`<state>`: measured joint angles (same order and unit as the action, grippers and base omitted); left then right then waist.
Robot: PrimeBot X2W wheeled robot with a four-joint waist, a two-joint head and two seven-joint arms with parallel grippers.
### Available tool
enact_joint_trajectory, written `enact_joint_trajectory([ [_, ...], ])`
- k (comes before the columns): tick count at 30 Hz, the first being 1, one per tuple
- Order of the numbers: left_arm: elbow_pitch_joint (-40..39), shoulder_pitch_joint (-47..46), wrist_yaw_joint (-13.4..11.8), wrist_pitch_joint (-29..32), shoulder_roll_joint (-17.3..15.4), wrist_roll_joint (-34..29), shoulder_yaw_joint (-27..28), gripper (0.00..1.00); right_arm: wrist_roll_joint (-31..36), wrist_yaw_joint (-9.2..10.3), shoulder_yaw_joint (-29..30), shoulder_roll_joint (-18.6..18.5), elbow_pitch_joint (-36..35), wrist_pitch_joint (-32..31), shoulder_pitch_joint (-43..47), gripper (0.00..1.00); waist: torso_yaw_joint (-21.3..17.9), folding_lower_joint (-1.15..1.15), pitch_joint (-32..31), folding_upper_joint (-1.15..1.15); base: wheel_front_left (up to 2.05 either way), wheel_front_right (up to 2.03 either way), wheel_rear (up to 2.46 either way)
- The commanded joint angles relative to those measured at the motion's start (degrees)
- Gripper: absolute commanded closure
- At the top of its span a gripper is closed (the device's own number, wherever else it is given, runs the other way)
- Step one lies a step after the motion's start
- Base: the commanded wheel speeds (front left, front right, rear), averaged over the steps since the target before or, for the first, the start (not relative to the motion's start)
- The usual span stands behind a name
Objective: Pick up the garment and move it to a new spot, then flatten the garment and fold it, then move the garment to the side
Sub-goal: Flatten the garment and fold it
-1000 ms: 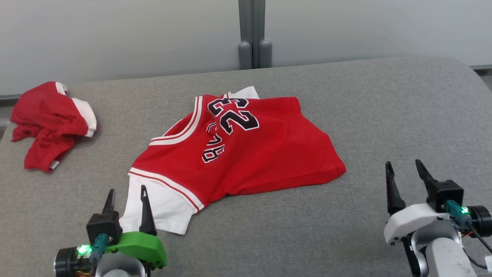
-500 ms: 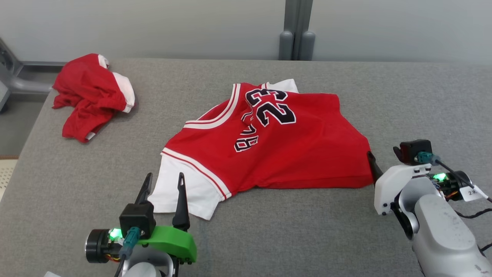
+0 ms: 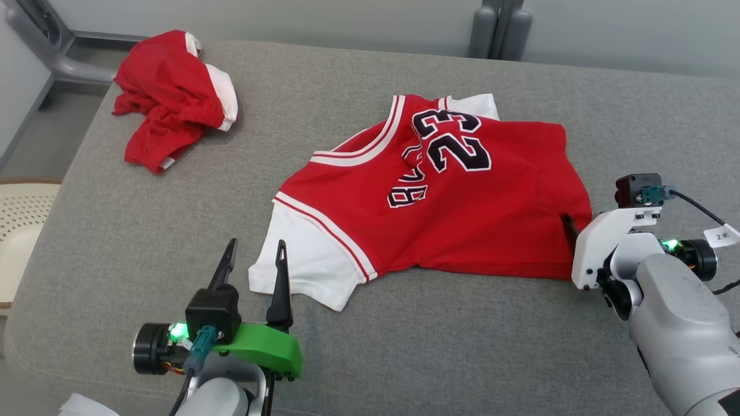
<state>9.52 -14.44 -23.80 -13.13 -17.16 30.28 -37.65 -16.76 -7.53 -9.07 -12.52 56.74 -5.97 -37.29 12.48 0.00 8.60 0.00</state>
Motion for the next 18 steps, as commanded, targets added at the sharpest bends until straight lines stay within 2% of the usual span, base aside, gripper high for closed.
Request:
enact_joint_trajectory([
  [1,-0.08,-0.79,-0.42,-0.28,-0.14,-0.46,0.24,0.00,-1.17,0.08,-0.76,-0.04,0.38,0.08,-0.68,0.00,0.44,0.00,0.67,0.00,0.00,0.00,0.00],
  [3,-0.12,-0.58,-0.56,-0.38,-0.37,-0.37,0.50,0.00,-2.72,0.08,-2.11,-0.14,0.56,0.53,-0.93,0.00,0.05,0.00,0.78,0.00,0.00,0.00,0.00],
  [4,-0.11,-0.51,-0.74,-0.45,-0.47,-0.34,0.61,0.00,-3.52,0.08,-2.80,-0.06,0.47,0.95,-0.88,0.21,-0.22,0.00,0.81,0.00,0.00,0.00,0.00],
  [6,-0.07,-0.67,-0.85,-0.41,-0.57,-0.35,0.70,0.00,-4.59,0.08,-4.28,-0.30,0.25,1.76,-1.18,0.56,-0.80,0.00,0.91,0.00,0.00,0.00,0.00],
  [8,-0.16,-0.90,-0.88,-0.39,-0.60,-0.52,0.55,0.00,-5.10,0.08,-5.96,-0.78,0.03,2.58,-1.58,0.62,-1.32,0.00,0.99,0.00,0.00,0.00,0.00],
  [12,-0.08,-1.20,-0.88,-0.25,-0.67,-0.49,0.43,0.00,-6.41,0.08,-8.61,-0.70,-0.20,4.23,-2.06,0.65,-2.25,0.00,1.11,0.00,0.00,0.00,0.00],
  [15,-0.15,-1.25,-1.05,-0.17,-0.73,-0.55,0.29,0.00,-7.23,0.08,-10.23,-0.96,-0.16,5.19,-2.31,0.74,-2.69,0.00,1.18,0.00,0.00,0.00,0.00],
  [18,-0.24,-1.24,-1.20,-0.11,-0.92,-0.51,0.31,0.00,-7.91,0.08,-11.67,-1.18,-0.17,6.33,-2.83,1.00,-3.17,0.00,1.18,0.00,0.00,0.00,0.00],
])
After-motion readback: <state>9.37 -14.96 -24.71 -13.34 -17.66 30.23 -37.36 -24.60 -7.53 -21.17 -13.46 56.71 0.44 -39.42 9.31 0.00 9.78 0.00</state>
